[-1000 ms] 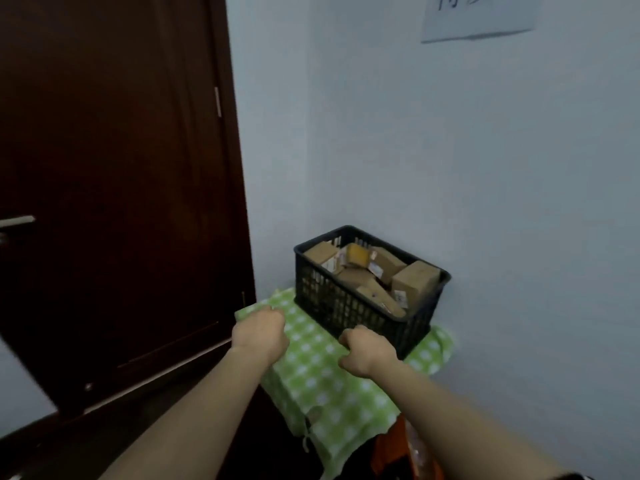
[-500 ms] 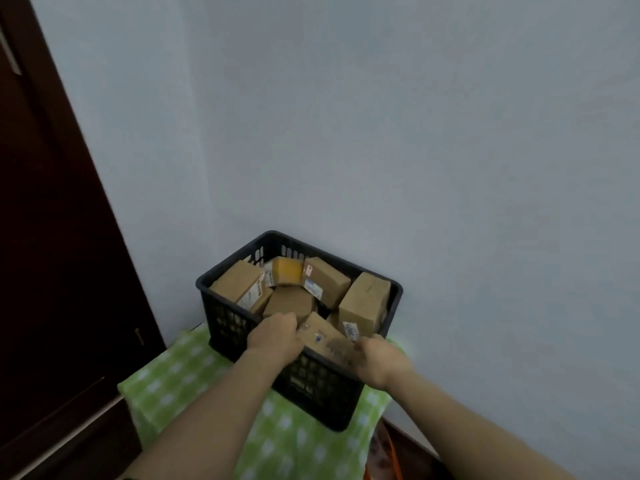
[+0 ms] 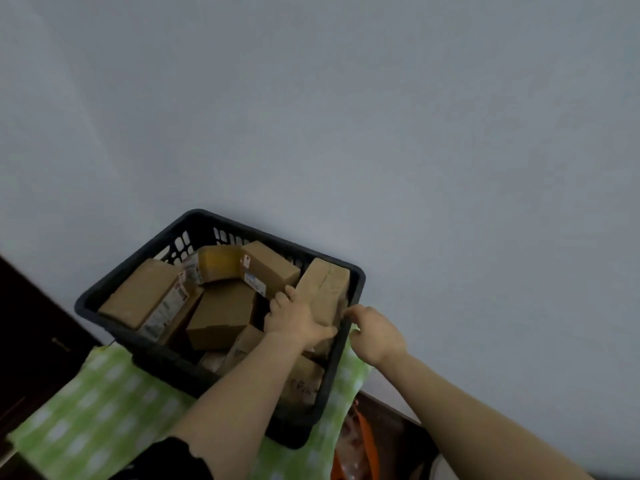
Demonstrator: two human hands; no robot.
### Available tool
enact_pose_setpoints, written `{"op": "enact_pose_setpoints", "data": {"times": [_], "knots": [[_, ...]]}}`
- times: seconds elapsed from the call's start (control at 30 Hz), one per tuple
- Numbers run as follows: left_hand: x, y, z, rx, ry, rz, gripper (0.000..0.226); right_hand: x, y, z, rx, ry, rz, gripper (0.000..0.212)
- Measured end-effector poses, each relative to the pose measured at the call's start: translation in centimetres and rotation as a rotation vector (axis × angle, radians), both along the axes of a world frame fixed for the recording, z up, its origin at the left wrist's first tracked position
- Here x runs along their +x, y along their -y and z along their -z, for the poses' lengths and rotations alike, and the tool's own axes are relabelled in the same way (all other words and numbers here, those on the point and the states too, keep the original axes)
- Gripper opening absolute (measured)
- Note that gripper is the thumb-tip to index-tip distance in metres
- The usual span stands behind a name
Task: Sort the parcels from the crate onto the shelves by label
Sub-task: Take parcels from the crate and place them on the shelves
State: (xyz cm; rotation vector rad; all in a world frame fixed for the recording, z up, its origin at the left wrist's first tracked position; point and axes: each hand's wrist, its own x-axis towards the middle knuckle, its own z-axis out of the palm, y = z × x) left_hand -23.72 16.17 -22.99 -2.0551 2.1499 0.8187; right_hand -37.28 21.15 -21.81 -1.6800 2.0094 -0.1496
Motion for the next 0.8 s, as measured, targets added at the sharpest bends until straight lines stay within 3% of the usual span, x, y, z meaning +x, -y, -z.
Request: {"op": "enact_pose_setpoints", "data": {"times": [0.07,0.27,0.4,0.5,0.57,0.7,0.8], "knots": [[-1.4,1.1,1.4,0.059,0.002,-0.07,0.127,-1.6,1.3,0.9,-0.009,0.052,-0.004,0.048],[-2.5,2.1,1.3,0.071,-0.062,-0.244,0.109,-5.2,4.4,2.1,-0.088,0.187,-0.005,0.041],[1.7,1.7,-3.2,0.026,-0.434,-0.461,0.083,-4.2,6.0,0.2,-0.133,0.581,0.222,0.052],[5.3,-0.5,-7.0,0.049,-0.766,-0.684,0.048,-0.6,6.3,-2.2,0.137,0.916,0.203,0.09],[7.8,-2.5,-8.5,0.042,-0.919,-0.811,0.047,3.0,5.4,-3.7,0.289,1.092,0.105,0.109],[13.1,-7.8,-11.8,-0.085,-1.079,-0.959,0.032,9.3,3.5,-6.5,0.466,1.405,0.011,0.056],[16.9,-12.7,-14.2,-0.149,-1.102,-0.998,0.01,13.7,1.5,-8.5,0.595,1.534,-0.149,0.042]]}}
